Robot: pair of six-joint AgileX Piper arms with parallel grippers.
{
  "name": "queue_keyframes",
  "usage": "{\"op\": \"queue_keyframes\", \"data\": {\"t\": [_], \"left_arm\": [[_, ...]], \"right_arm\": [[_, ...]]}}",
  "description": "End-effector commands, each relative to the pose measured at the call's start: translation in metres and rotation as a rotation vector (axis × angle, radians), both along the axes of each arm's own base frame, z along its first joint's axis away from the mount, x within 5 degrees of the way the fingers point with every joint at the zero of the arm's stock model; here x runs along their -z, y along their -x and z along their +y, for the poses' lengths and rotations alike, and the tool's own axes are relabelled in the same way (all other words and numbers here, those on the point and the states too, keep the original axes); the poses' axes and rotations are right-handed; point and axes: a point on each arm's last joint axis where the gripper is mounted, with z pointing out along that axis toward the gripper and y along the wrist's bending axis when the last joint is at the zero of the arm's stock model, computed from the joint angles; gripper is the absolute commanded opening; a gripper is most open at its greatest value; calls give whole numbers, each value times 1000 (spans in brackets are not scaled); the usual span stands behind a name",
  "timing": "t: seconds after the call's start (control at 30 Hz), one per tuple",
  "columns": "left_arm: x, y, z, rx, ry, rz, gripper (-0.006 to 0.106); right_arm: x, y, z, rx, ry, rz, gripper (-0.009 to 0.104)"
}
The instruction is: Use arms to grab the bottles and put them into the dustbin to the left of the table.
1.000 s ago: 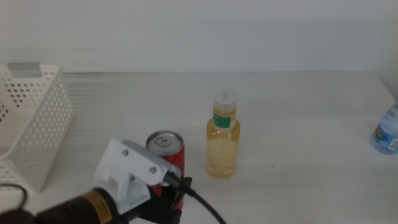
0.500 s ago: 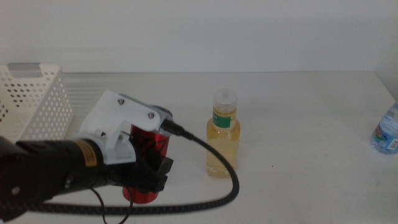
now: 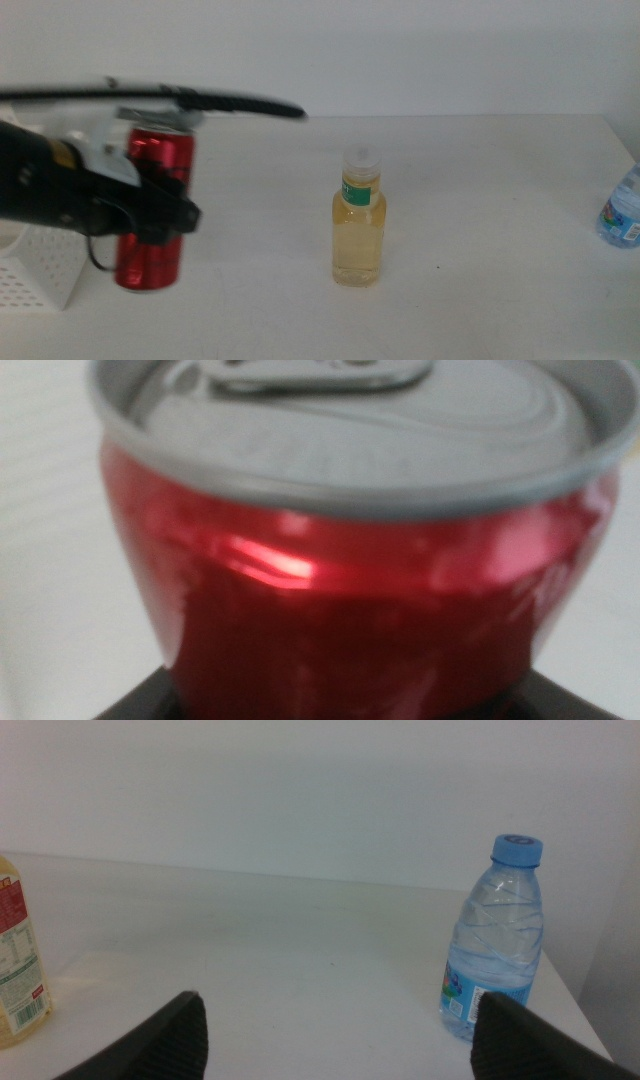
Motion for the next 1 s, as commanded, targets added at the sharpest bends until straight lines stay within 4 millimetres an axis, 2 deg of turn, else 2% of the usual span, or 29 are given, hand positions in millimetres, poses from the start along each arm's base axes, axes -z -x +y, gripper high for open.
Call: {"op": "queue_keyframes", "data": {"t": [0.0,0.3,0.57,0.77,0.97], "left_arm": [[-31,-5,12,-56,45,-83,-5],[-64,-33,60,-182,-52,46,-5],[-86,-70,99,-296,-64,96,-5],[-92,-93,130,-342,-98,105,-5],[-79,-112,158,-340,-190,161,-5]], "right_arm": [[-11,2,-1,13,8,-110,83],[-11,2,-1,13,8,-110,83],[-11,2,-1,13,8,-110,83],[-11,2,-1,13,8,-110,83],[-11,2,-1,13,8,-110,83]]}}
